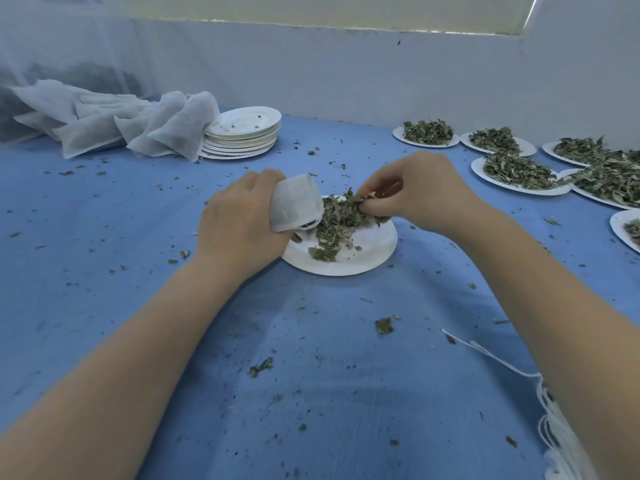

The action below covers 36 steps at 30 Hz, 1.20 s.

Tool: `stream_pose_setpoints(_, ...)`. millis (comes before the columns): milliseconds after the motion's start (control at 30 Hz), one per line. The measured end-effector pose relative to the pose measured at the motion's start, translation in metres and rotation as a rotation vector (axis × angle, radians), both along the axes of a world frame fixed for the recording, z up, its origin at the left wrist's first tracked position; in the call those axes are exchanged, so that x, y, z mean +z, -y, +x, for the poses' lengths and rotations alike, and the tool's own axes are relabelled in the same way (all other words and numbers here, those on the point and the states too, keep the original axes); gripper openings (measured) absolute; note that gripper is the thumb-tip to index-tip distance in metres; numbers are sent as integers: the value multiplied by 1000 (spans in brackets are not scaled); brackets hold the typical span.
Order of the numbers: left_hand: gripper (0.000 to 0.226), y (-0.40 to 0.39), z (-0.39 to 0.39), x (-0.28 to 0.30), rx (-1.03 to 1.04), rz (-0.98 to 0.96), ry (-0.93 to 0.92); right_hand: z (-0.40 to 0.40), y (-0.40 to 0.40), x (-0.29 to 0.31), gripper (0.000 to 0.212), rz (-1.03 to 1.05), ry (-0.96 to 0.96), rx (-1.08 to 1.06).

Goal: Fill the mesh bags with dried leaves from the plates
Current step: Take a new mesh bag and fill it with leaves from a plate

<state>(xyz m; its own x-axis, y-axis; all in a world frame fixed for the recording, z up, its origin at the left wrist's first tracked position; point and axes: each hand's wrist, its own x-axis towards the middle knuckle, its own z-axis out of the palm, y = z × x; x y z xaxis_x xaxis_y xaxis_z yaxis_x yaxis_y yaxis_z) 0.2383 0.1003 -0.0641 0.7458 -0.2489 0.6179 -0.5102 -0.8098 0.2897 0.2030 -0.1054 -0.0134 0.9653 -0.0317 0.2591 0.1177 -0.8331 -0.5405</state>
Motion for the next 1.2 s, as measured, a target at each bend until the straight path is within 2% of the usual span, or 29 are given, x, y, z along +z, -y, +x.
stream_pose_setpoints(167, 45, 2, -1, 0, -10, 23, 20, -5, -11, 6, 12, 104, 81, 66)
stream_pose_setpoints(300, 46, 3, -1, -1, -24, 55, 48, -6, -23, 6, 18, -47, 113, 113)
stream_pose_setpoints(433, 43, 8, -4, -2, -73, 91, 89, -6, -39, -1, 15, -186, 141, 190)
stream_pose_setpoints(600, 49, 7, -3, 0, -49, 8, 64, -14, -37, 8, 28, 271, -23, 353)
stream_pose_setpoints(667, 50, 8, -4, 1, -53, -15, 53, -14, -36, 9, 31, 353, -24, 375)
stream_pose_setpoints(733, 50, 9, -5, 1, -77, -31, 59, -12, -41, 5, 30, 312, 62, 289)
stream_pose_setpoints(833, 43, 10, -8, 1, -106, -53, 94, -8, -51, -2, 21, 40, 159, 184)
stream_pose_setpoints(933, 40, 9, -9, 1, -116, -27, 135, -6, -50, -6, 24, -52, 70, 241)
stream_pose_setpoints(1000, 39, 8, -8, 1, -94, -23, 134, -9, -45, -3, 33, 62, -43, 352)
stream_pose_setpoints(1067, 43, 5, -5, 1, -49, -43, 107, -8, -37, 0, 34, 280, -107, 437)
stream_pose_setpoints(1133, 46, 4, -3, 1, -7, -48, 89, -5, -27, 2, 24, 492, -45, 387)
stream_pose_setpoints(1200, 46, 3, -2, 1, 17, -36, 81, -1, -19, 0, 22, 557, 53, 225)
